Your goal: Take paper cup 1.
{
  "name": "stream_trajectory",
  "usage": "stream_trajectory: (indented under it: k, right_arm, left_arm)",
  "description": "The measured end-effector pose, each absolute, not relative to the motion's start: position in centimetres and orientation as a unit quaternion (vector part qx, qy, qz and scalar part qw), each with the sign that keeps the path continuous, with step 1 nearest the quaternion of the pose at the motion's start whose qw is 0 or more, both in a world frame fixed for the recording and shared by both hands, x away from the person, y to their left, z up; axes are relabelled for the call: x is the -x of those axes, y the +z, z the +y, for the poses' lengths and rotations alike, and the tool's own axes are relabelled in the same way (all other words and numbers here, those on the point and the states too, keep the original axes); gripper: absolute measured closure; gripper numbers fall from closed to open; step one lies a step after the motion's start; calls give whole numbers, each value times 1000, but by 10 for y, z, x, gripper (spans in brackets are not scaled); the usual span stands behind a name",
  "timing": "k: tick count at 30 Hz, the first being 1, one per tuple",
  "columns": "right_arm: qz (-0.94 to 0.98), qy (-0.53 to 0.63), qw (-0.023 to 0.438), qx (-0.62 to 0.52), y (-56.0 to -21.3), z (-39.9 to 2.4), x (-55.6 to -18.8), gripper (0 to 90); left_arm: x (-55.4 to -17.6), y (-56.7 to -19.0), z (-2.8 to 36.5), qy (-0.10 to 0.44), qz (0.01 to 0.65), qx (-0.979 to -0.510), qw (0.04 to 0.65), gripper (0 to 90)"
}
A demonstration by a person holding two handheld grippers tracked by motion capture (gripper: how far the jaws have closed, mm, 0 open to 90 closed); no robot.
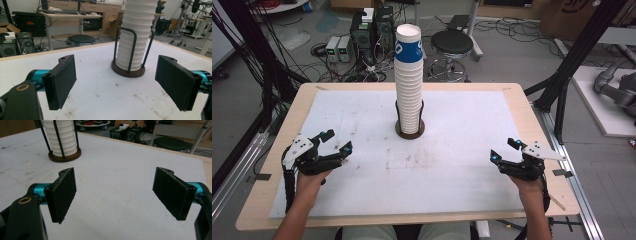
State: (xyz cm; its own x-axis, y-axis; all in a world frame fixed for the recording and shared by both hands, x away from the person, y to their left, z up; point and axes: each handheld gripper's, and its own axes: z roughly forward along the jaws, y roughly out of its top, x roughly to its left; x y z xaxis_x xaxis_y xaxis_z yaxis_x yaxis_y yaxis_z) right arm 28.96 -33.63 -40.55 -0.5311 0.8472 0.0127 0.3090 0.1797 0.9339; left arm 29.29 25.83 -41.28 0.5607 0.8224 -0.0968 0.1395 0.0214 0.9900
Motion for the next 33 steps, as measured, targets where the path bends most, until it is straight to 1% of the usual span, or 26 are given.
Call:
stream_trajectory:
  k: [11, 19, 26, 30, 33]
  right_arm:
    - [718, 499, 267, -404, -409, -341, -292, 194]
    - [719, 498, 266, -406, -408, -339, -289, 194]
    - [723, 499, 264, -399, -406, -334, -286, 194]
    - [722, 502, 258, -399, -406, -334, -286, 194]
    - [725, 499, 252, -402, -407, -333, -286, 194]
  left_arm:
    - [-298, -415, 255, 265, 389, -638, 610, 170]
    - [-293, -405, 256, 251, 379, -626, 634, 169]
    - [-293, -404, 251, 245, 374, -633, 632, 169]
    - [-300, -397, 249, 239, 369, -632, 638, 170]
    - [-308, -383, 248, 231, 360, -630, 648, 169]
